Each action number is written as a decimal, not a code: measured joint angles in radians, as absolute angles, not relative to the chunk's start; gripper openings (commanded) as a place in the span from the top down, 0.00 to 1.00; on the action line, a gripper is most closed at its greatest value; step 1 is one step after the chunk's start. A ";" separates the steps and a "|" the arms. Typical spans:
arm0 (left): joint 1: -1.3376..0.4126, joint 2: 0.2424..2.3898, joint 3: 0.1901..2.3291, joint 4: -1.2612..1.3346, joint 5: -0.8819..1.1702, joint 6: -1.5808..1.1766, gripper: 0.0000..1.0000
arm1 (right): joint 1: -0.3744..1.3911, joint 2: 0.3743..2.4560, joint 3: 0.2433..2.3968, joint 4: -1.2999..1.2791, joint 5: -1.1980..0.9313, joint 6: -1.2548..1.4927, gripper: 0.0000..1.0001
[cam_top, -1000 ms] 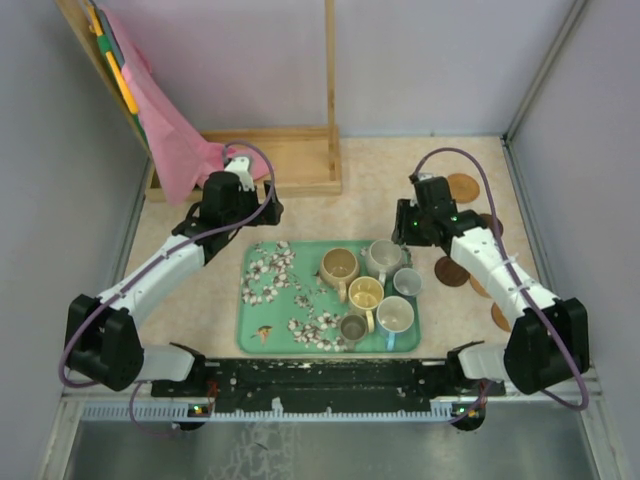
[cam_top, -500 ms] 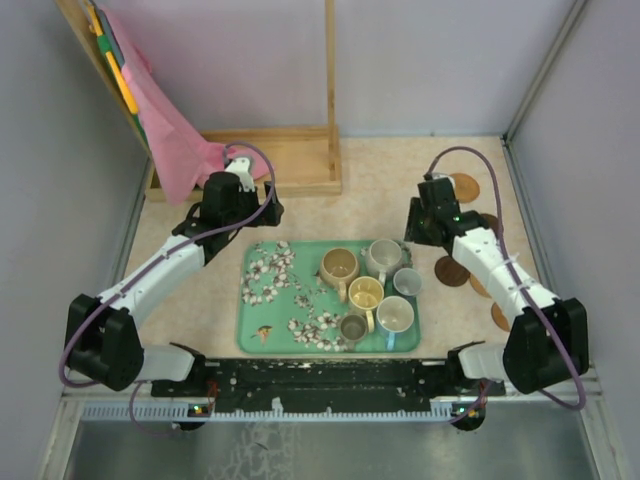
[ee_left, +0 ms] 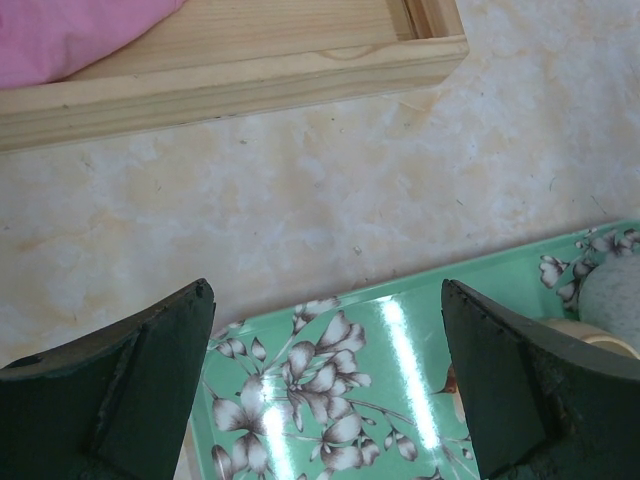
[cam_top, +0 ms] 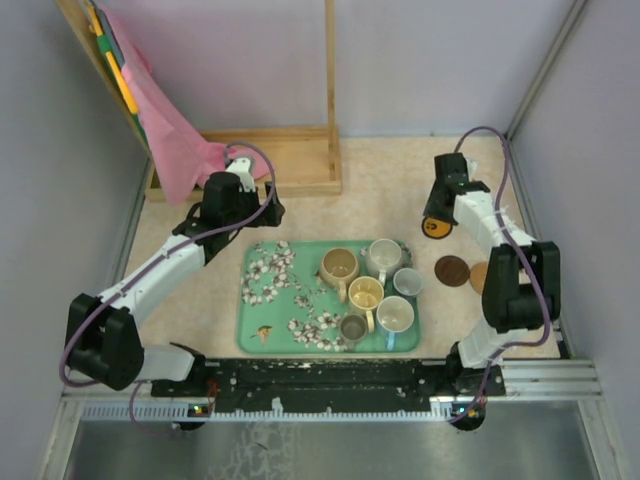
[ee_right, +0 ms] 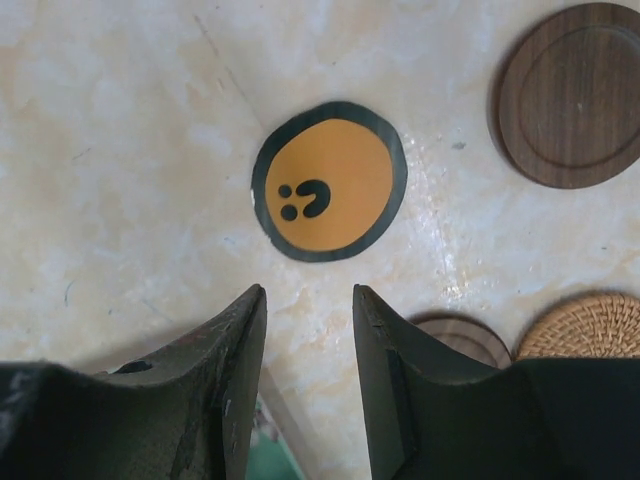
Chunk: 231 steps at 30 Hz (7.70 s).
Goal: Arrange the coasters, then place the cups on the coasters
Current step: Move the coaster to the center of the board.
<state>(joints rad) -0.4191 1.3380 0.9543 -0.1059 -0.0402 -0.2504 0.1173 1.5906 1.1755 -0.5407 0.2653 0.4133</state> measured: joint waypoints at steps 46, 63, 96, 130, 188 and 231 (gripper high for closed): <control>-0.419 1.391 0.955 -0.114 -0.034 -0.250 0.00 | -0.036 1.934 1.317 -0.476 0.144 0.434 0.59; -0.419 1.391 0.955 -0.114 -0.034 -0.251 0.00 | 0.056 1.920 1.291 -0.416 0.083 0.449 0.56; -0.419 1.391 0.954 -0.114 -0.033 -0.256 0.00 | -0.036 1.861 1.196 -0.396 0.057 0.448 0.57; -0.419 1.391 0.947 -0.117 -0.050 -0.258 0.00 | 0.265 2.023 1.457 -0.509 0.091 0.383 0.58; -0.419 1.392 0.947 -0.137 -0.050 -0.258 0.00 | 0.384 2.184 1.691 -0.601 0.218 0.379 0.60; -0.419 1.354 0.947 -0.152 -0.079 -0.258 0.00 | 0.593 2.396 2.050 -0.670 0.056 0.450 0.59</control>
